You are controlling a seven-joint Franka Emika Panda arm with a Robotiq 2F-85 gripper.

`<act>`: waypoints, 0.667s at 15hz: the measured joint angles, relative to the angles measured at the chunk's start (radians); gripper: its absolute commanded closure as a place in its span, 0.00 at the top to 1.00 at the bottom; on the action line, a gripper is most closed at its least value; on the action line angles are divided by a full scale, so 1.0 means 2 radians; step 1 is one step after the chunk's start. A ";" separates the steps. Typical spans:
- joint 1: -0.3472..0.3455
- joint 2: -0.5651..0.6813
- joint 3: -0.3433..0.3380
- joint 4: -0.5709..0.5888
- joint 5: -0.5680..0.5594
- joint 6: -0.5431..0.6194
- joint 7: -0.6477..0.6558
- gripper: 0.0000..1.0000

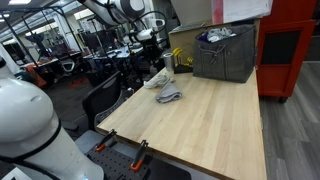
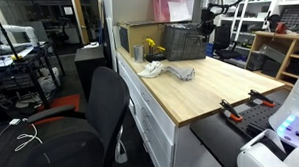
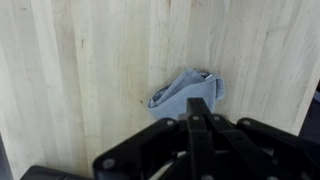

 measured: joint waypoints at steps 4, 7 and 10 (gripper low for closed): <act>-0.006 -0.048 -0.001 -0.016 0.000 -0.003 -0.083 0.34; -0.007 -0.084 -0.006 -0.024 0.007 0.002 -0.108 0.56; -0.007 -0.111 -0.013 -0.025 0.023 0.004 -0.114 0.78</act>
